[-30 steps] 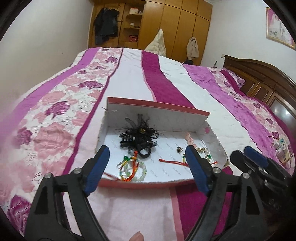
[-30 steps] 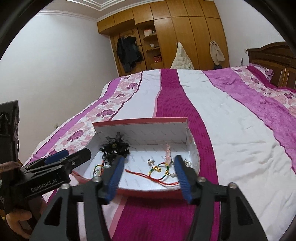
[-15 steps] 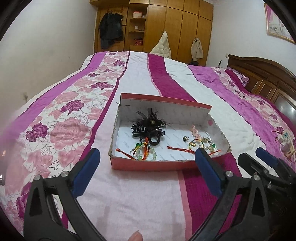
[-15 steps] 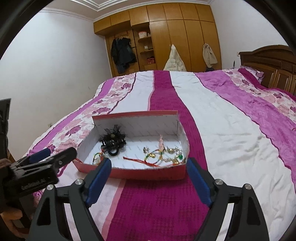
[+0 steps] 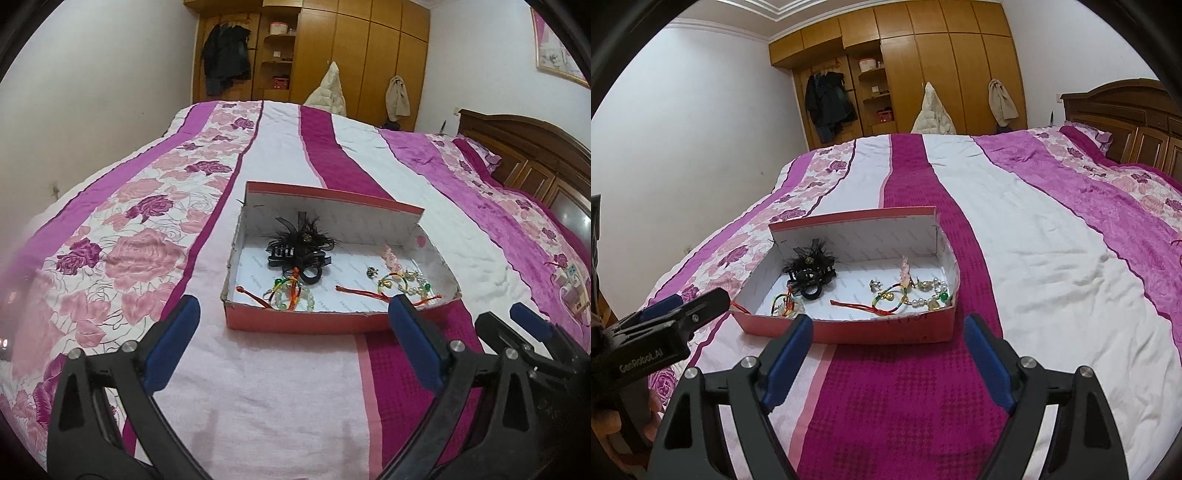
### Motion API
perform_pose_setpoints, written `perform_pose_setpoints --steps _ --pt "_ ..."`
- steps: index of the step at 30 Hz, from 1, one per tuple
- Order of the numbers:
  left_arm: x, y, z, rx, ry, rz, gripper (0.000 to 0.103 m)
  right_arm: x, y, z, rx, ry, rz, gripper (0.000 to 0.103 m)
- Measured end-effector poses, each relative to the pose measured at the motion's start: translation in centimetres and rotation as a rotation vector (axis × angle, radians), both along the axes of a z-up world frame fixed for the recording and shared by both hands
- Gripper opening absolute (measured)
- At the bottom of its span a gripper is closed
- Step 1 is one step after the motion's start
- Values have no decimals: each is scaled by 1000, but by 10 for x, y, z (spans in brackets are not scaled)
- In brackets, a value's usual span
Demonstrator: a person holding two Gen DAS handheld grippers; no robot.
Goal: Organize jewelry
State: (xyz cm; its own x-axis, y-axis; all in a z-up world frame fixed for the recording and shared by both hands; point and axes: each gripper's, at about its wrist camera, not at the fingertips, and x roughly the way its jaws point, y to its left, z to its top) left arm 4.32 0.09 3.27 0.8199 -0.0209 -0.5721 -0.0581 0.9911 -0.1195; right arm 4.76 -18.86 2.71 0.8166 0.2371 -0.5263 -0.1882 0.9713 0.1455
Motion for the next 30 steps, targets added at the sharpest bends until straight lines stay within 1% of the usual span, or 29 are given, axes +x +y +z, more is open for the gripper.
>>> perform_pose_setpoints --steps 30 --pt "-1 6 2 3 6 22 95 -3 0 0 2 5 2 85"
